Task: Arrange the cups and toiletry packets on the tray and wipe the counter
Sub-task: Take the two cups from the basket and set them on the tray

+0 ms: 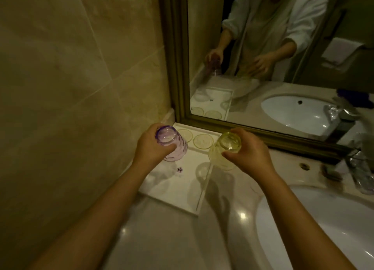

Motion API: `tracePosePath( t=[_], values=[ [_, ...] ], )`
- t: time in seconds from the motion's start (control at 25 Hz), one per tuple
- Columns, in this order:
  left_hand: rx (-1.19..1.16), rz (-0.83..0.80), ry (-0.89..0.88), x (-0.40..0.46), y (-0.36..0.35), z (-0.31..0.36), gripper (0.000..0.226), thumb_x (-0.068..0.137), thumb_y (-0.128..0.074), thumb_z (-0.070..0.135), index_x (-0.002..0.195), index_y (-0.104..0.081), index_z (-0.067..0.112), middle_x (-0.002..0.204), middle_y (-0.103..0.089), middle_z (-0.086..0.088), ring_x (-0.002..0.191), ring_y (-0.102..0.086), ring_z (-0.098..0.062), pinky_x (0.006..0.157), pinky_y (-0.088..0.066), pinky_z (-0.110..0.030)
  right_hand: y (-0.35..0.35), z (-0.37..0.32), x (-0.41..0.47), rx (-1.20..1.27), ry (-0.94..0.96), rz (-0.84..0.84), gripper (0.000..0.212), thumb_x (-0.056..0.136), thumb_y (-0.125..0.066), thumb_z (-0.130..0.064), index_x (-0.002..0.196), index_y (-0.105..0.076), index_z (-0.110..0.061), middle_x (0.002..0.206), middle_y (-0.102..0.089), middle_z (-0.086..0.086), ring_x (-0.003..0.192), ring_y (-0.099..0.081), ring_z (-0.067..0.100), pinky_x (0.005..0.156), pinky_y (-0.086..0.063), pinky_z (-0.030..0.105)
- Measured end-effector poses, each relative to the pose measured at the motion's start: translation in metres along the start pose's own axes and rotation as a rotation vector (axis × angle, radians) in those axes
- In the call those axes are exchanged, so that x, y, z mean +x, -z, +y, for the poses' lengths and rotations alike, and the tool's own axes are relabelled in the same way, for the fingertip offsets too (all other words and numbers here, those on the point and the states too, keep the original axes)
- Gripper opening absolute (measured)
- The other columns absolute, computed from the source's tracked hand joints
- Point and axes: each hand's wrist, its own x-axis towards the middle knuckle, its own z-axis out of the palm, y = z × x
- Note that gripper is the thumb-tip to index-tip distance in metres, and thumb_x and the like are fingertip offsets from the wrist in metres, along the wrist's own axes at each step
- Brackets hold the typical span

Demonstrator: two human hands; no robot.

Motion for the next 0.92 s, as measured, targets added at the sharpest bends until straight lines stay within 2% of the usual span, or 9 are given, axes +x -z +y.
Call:
tracePosePath(
  t=[0.16,0.32,0.44,0.56,0.68,0.92],
  values=[
    [-0.02,-0.075,0.028,0.055,-0.024,-0.024,0.05,0.06,-0.078,0.004,0.104,-0.061,0.019,0.096,-0.063,-0.001,0.087,-0.059,-0.017,0.074,-0.044,-0.021,-0.033,-0.007,0.038,0.013,-0.052,0.05,0.064,0.063,-0.079,-0.028,0.122,-0.054,-0.024,0.123,-0.061,0.005,0.115,-0.054,0.027,0.095,-0.042,0.046],
    [-0.006,-0.107,0.111,0.09,-0.054,-0.049,0.062,0.06,-0.081,0.007,0.114,-0.053,0.016,0.102,-0.06,-0.001,0.094,-0.059,-0.021,0.08,-0.044,-0.026,-0.065,0.0,0.075,-0.008,-0.081,0.017,0.065,0.065,-0.078,-0.029,0.125,-0.052,-0.025,0.126,-0.059,0.004,0.119,-0.052,0.025,0.098,-0.04,0.045],
    [0.023,-0.052,0.161,0.113,-0.067,-0.067,0.054,0.058,-0.082,0.015,0.105,-0.056,0.02,0.102,-0.066,-0.005,0.093,-0.063,-0.026,0.084,-0.052,-0.037,-0.09,0.006,0.1,-0.002,-0.093,-0.008,0.066,0.066,-0.077,-0.03,0.126,-0.05,-0.025,0.127,-0.059,0.004,0.119,-0.052,0.025,0.099,-0.04,0.045],
    [0.016,-0.027,0.154,0.134,-0.077,-0.078,0.048,0.059,-0.082,0.013,0.1,-0.058,0.017,0.1,-0.068,-0.011,0.091,-0.063,-0.031,0.083,-0.053,-0.046,-0.111,0.012,0.119,-0.014,-0.097,-0.023,0.064,0.068,-0.075,-0.032,0.126,-0.05,-0.024,0.127,-0.059,0.004,0.119,-0.051,0.026,0.099,-0.038,0.045],
    [0.001,0.003,0.147,0.149,-0.088,-0.084,0.05,0.059,-0.083,0.012,0.102,-0.059,0.013,0.101,-0.068,-0.014,0.092,-0.063,-0.031,0.083,-0.053,-0.045,-0.122,0.018,0.134,-0.037,-0.122,-0.04,0.063,0.07,-0.074,-0.034,0.127,-0.049,-0.024,0.129,-0.057,0.005,0.12,-0.049,0.027,0.098,-0.035,0.044],
    [0.029,-0.012,0.12,0.155,-0.107,-0.093,0.053,0.058,-0.084,0.019,0.106,-0.059,0.015,0.102,-0.069,-0.01,0.092,-0.062,-0.026,0.078,-0.049,-0.03,-0.13,0.029,0.14,-0.027,-0.132,-0.033,0.064,0.069,-0.075,-0.031,0.127,-0.05,-0.023,0.127,-0.059,0.006,0.119,-0.051,0.027,0.098,-0.039,0.045]
  ],
)
